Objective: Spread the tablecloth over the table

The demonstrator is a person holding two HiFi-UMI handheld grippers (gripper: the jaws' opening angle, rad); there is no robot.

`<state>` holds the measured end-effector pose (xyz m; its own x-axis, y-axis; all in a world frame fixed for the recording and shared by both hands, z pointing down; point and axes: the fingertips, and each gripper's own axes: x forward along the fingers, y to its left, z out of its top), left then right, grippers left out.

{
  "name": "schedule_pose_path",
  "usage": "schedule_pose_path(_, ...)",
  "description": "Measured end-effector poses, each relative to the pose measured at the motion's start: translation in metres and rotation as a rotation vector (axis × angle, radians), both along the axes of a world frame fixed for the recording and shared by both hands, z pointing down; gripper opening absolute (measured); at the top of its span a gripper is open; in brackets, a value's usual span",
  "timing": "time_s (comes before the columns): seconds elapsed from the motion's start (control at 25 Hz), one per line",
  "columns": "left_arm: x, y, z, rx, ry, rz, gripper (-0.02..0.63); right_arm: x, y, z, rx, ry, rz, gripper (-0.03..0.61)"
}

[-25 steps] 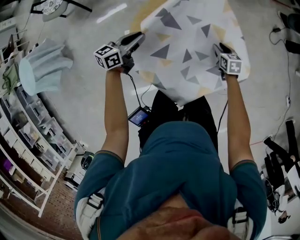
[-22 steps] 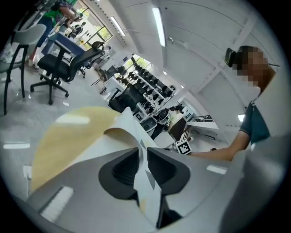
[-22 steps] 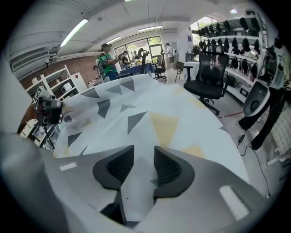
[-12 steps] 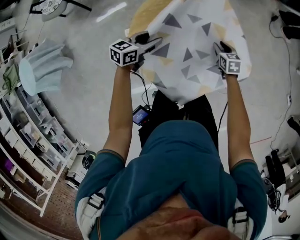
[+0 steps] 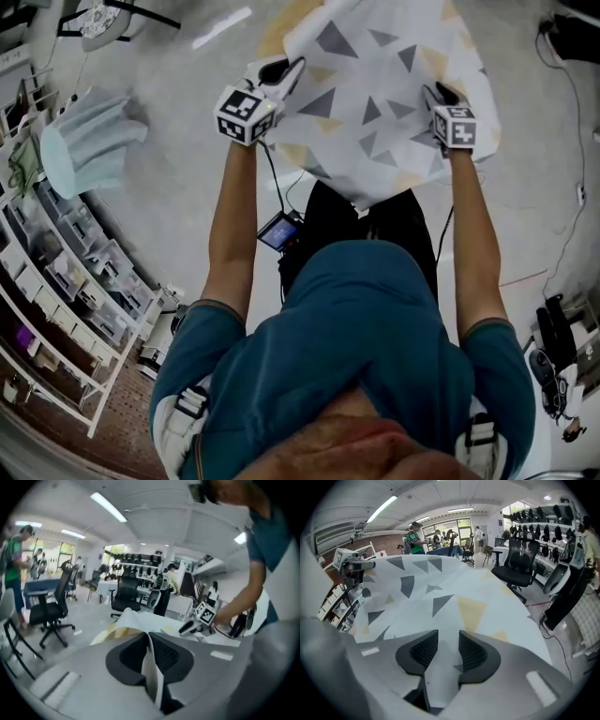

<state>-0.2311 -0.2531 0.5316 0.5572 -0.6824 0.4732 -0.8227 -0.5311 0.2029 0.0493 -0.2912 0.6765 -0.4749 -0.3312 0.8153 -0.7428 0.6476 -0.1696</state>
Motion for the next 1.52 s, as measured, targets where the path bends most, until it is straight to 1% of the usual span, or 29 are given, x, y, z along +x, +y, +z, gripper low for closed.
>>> schedule_pose_path(0.04,0.017,0.007,-0.004,0.056,-0.061,0.038,0.016,0.001,0.000,0.000,0.001,0.000,0.003,0.147)
schedule_pose_path(0.08,0.032,0.013,-0.004,0.090,-0.111,0.063,0.018,0.002,-0.001,0.001,0.002,0.000,0.007,0.147)
schedule_pose_path(0.16,0.051,0.025,0.003,0.115,-0.176,0.071,0.017,0.002,0.000,0.002,0.002,-0.003,0.013,0.147)
schedule_pose_path(0.24,0.054,0.031,0.013,0.122,-0.217,0.051,0.015,0.002,0.000,0.000,-0.001,-0.003,0.014,0.147)
schedule_pose_path(0.28,0.049,0.032,0.015,0.127,-0.239,0.033,0.013,0.001,0.000,-0.002,-0.002,-0.001,0.013,0.147)
schedule_pose_path(0.36,0.023,0.026,0.014,0.147,-0.281,-0.040,0.005,-0.001,-0.003,-0.007,0.003,0.003,0.009,0.147)
schedule_pose_path(0.44,-0.021,0.010,0.008,0.163,-0.307,-0.145,0.008,-0.003,-0.005,-0.006,0.000,0.003,0.002,0.147)
schedule_pose_path(0.52,-0.067,-0.013,0.009,0.151,-0.330,-0.223,0.016,-0.004,-0.006,-0.008,-0.005,0.002,-0.002,0.147)
schedule_pose_path(0.56,-0.086,-0.024,0.015,0.127,-0.331,-0.246,0.024,-0.005,-0.006,-0.010,-0.005,0.001,-0.002,0.147)
schedule_pose_path(0.6,-0.102,-0.034,0.025,0.087,-0.322,-0.260,0.030,-0.005,-0.007,-0.012,-0.007,-0.002,0.000,0.147)
schedule_pose_path(0.68,-0.127,-0.045,0.055,-0.032,-0.278,-0.285,0.038,-0.008,-0.007,-0.012,-0.023,-0.011,-0.001,0.147)
schedule_pose_path(0.76,-0.148,-0.048,0.087,-0.158,-0.197,-0.336,0.059,-0.012,-0.007,-0.011,-0.037,-0.006,-0.019,0.147)
schedule_pose_path(0.84,-0.166,-0.045,0.113,-0.267,-0.092,-0.421,0.093,-0.016,-0.007,-0.012,-0.044,0.002,-0.033,0.147)
schedule_pose_path(0.88,-0.173,-0.043,0.123,-0.308,-0.047,-0.462,0.110,-0.016,-0.008,-0.014,-0.045,0.007,-0.033,0.147)
schedule_pose_path(0.92,-0.178,-0.041,0.130,-0.341,-0.011,-0.496,0.110,-0.017,-0.009,-0.016,-0.045,0.011,-0.030,0.147)
schedule_pose_path(0.96,-0.184,-0.038,0.135,-0.363,0.012,-0.525,0.137,-0.017,-0.009,-0.016,-0.048,0.012,-0.025,0.147)
schedule_pose_path(1.0,-0.191,-0.035,0.135,-0.367,0.015,-0.552,0.146,-0.017,-0.009,-0.015,-0.054,0.008,-0.020,0.147)
schedule_pose_path(1.04,-0.200,-0.031,0.129,-0.347,0.000,-0.580,0.146,-0.017,-0.009,-0.014,-0.058,0.004,-0.016,0.147)
schedule_pose_path(1.08,-0.208,-0.028,0.117,-0.306,-0.024,-0.611,0.146,-0.017,-0.009,-0.015,-0.058,0.003,-0.013,0.147)
schedule_pose_path(1.16,-0.216,-0.022,0.077,-0.169,-0.057,-0.662,0.126,-0.017,-0.011,-0.017,-0.051,0.005,-0.013,0.147)
schedule_pose_path(1.2,-0.209,-0.020,0.051,-0.084,-0.042,-0.662,0.110,-0.017,-0.012,-0.018,-0.048,0.003,-0.014,0.147)
schedule_pose_path(1.24,-0.192,-0.019,0.026,-0.003,0.003,-0.637,0.075,-0.017,-0.012,-0.017,-0.048,0.000,-0.013,0.147)
schedule_pose_path(1.28,-0.165,-0.018,0.007,0.061,0.069,-0.589,0.046,-0.016,-0.011,-0.016,-0.049,-0.003,-0.010,0.147)
schedule_pose_path(1.32,-0.132,-0.016,-0.002,0.092,0.139,-0.523,0.022,-0.015,-0.011,-0.016,-0.048,-0.005,-0.007,0.147)
schedule_pose_path(1.36,-0.094,-0.013,0.000,0.089,0.195,-0.452,0.005,-0.015,-0.011,-0.017,-0.044,-0.008,-0.007,0.147)
schedule_pose_path(1.4,-0.059,-0.008,0.012,0.059,0.231,-0.387,0.010,-0.015,-0.011,-0.018,-0.043,-0.012,-0.008,0.147)
schedule_pose_path(1.44,-0.028,-0.003,0.030,0.016,0.249,-0.341,0.010,-0.016,-0.010,-0.018,-0.046,-0.022,-0.008,0.147)
schedule_pose_path(1.48,-0.005,0.001,0.047,-0.027,0.258,-0.320,0.008,-0.016,-0.010,-0.019,-0.045,-0.038,-0.005,0.147)
schedule_pose_path(1.52,0.010,0.004,0.061,-0.064,0.268,-0.323,0.006,-0.015,-0.012,-0.022,-0.033,-0.054,0.002,0.147)
